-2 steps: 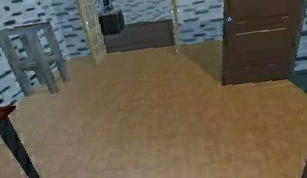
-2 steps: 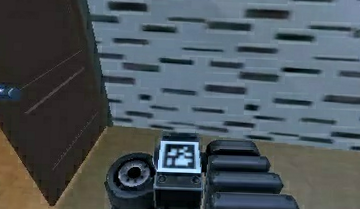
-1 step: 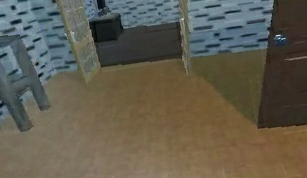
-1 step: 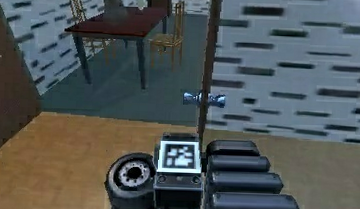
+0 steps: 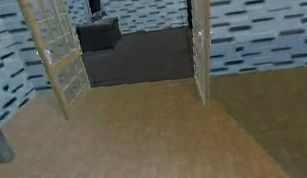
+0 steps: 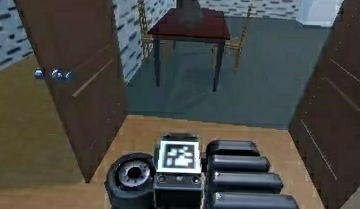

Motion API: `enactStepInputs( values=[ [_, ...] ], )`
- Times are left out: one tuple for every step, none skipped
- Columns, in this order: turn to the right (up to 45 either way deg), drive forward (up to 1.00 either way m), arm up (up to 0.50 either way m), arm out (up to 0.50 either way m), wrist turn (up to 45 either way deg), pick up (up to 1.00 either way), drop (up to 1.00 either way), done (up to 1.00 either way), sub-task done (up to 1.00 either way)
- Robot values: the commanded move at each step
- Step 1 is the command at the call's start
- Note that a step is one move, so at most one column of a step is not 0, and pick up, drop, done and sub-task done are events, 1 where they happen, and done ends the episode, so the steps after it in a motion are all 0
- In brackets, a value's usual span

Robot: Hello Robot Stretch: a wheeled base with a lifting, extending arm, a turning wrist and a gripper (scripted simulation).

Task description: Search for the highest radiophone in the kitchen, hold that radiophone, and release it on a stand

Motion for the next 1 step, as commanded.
enactStepInputs(
  values=[
    [0.0,1.0,0.0,0.0,0.0,0.0,0.0,0.0,0.0]
  ],
)
